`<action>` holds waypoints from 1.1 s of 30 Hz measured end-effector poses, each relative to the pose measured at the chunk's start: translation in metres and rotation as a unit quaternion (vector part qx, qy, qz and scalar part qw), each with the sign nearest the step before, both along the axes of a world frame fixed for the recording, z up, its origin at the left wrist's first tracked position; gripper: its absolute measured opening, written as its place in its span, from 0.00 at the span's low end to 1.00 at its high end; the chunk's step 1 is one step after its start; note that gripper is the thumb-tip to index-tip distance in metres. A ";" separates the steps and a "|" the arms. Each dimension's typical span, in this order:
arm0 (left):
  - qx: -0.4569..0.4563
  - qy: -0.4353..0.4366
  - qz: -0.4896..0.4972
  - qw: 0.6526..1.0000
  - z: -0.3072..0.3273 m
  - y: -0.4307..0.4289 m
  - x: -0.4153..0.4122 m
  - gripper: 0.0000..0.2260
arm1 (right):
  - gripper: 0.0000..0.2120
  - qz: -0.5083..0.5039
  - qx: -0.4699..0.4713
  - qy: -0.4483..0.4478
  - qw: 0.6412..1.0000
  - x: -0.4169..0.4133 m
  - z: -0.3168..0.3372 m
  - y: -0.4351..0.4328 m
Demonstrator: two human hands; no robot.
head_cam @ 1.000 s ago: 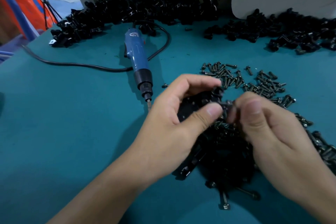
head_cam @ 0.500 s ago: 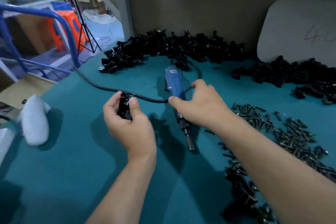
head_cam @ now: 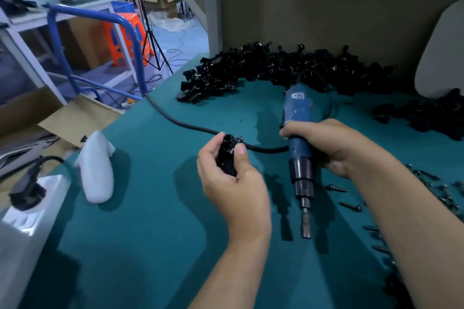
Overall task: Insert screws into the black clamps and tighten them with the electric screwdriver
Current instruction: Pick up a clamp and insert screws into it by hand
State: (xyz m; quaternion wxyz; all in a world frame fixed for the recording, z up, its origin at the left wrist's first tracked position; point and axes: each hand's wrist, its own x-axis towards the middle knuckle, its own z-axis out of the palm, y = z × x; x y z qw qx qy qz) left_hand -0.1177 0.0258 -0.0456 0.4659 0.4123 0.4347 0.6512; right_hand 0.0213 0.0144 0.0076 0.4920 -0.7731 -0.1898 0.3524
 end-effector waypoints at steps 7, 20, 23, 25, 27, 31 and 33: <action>-0.013 0.009 0.002 1.000 -0.001 0.002 -0.001 0.11 | 0.15 -0.038 0.189 0.254 0.948 -0.005 0.026 -0.026; -0.011 0.017 -0.009 1.000 -0.002 0.002 0.000 0.12 | 0.32 -0.054 0.190 0.435 0.878 0.006 0.013 -0.077; -0.009 0.019 -0.007 1.000 -0.002 0.002 0.000 0.12 | 0.32 -0.060 0.207 0.441 0.871 0.005 0.010 -0.080; -0.009 0.019 -0.007 1.000 -0.001 0.002 0.000 0.11 | 0.31 -0.063 0.216 0.445 0.867 0.004 0.009 -0.081; -0.008 0.020 -0.007 1.000 -0.001 0.002 0.000 0.11 | 0.31 -0.061 0.219 0.446 0.866 0.003 0.008 -0.083; -0.011 0.021 -0.010 1.000 0.000 0.001 0.000 0.12 | 0.31 -0.057 0.220 0.442 0.867 0.001 0.006 -0.084; -0.011 0.020 -0.013 1.000 0.000 0.001 0.000 0.12 | 0.31 -0.057 0.222 0.445 0.866 0.000 0.005 -0.085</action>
